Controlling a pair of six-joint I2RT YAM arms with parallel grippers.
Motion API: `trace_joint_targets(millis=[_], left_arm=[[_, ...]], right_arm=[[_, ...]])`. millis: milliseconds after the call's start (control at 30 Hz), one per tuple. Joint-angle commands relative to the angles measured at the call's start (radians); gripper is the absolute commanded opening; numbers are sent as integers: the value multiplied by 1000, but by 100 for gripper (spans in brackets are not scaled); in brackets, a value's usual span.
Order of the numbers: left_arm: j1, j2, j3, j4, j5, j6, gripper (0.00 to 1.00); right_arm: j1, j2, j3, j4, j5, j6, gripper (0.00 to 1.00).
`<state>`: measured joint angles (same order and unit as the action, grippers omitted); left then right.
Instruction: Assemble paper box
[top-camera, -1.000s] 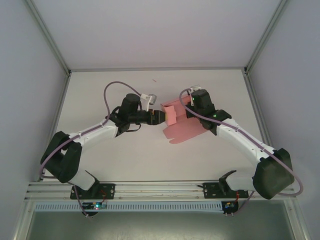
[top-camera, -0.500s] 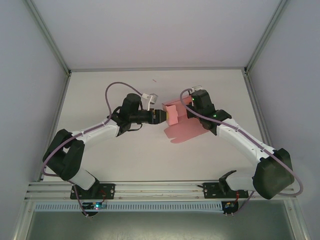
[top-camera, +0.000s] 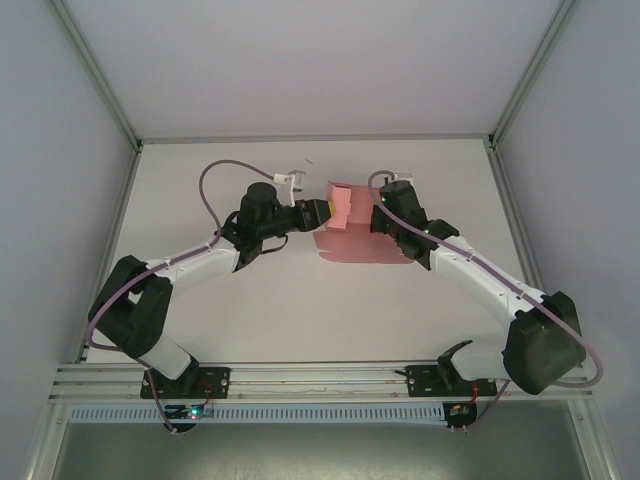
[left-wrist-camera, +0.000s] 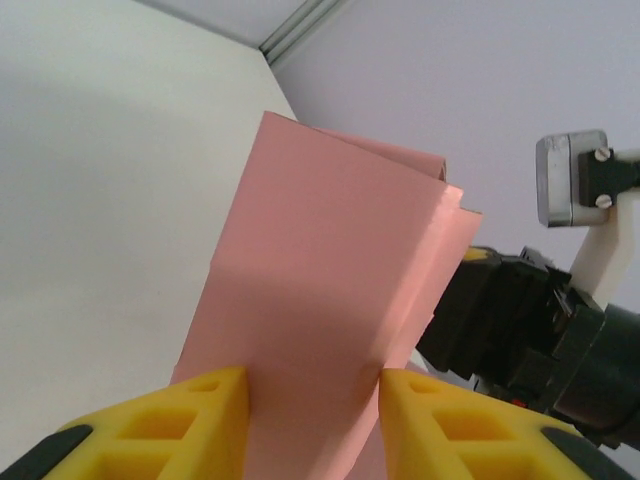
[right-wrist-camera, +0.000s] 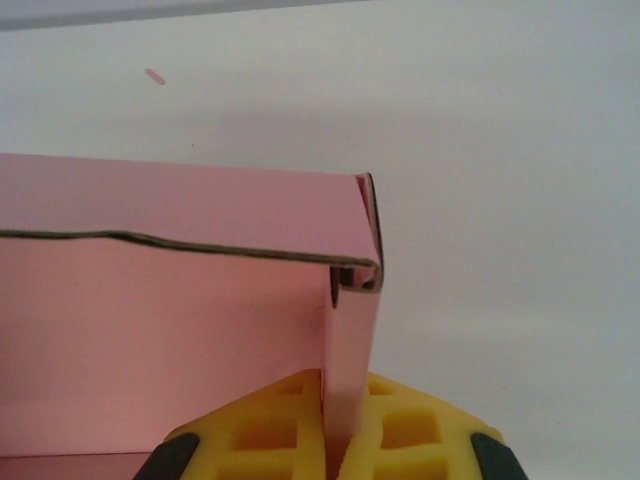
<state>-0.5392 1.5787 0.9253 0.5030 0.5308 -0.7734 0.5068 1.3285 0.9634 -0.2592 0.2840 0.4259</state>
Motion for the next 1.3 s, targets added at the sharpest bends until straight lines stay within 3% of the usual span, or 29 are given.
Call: trace_joint_targets(millis=[0,333,500,633,867,967,1033,1100,1167,1267], left_arm=[[-45,20,28,184,158,-22,39],[-54,-46,16,-30,118,147,46],[-78,-50,64,-215,2,248,45],[-115,-32,120,-363,-154,344,45],[-133,13,157,-387,-288,330,17],[-140,21,151,-367,-345,337,15],[-157,28,154,-381,-448,339,7],[-182,38,177,-434,-620,346,0],[-200,62,218,-522,-810,337,0],[-209,113,284,-661,-1022,286,0]], right_arm=[[99,5,18,127,-309,17,0],[99,-22,38,97,-328,-28,0],[117,-40,46,106,-372,-69,0],[142,-43,57,99,-410,-99,0],[159,-49,61,90,-454,-112,0],[167,-58,62,84,-462,-121,0],[179,-61,67,69,-452,-132,0],[203,-71,67,60,-414,-162,0],[231,-84,67,43,-367,-182,0],[265,-87,86,-24,-180,-197,0]])
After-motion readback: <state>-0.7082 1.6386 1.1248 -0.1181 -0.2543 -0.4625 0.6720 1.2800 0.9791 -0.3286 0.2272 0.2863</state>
